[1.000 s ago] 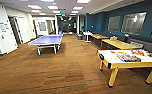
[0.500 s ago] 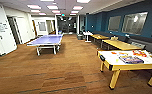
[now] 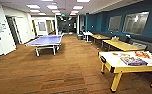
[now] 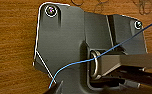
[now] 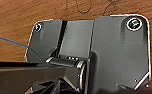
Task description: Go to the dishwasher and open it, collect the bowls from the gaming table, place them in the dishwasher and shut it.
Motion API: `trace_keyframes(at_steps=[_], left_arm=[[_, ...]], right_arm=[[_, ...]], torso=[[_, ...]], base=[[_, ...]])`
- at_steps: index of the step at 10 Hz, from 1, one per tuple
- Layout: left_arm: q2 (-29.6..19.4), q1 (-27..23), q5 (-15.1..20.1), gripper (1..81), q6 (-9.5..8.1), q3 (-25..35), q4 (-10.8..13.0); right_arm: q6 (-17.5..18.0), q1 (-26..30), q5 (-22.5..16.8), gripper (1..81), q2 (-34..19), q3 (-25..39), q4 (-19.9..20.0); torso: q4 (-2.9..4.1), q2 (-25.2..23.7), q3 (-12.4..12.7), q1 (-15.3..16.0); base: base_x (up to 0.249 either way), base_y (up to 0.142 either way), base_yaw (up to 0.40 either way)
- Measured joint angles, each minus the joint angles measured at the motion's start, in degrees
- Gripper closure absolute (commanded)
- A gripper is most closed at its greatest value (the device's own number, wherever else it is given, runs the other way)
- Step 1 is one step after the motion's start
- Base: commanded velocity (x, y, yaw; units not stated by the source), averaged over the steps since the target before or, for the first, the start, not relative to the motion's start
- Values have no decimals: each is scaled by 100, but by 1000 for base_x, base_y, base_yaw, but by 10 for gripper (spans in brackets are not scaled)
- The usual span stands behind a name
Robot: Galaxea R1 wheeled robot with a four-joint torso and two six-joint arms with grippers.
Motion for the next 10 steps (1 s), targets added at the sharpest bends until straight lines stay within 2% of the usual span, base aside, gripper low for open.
trace_keyframes(at_steps=[10], left_arm=[[28,30,16,10,9,-6,0]], right_arm=[[2,-17,-5,10,0,-2,-2]], torso=[[0,0,0,-2]], base=[[148,0,0]])
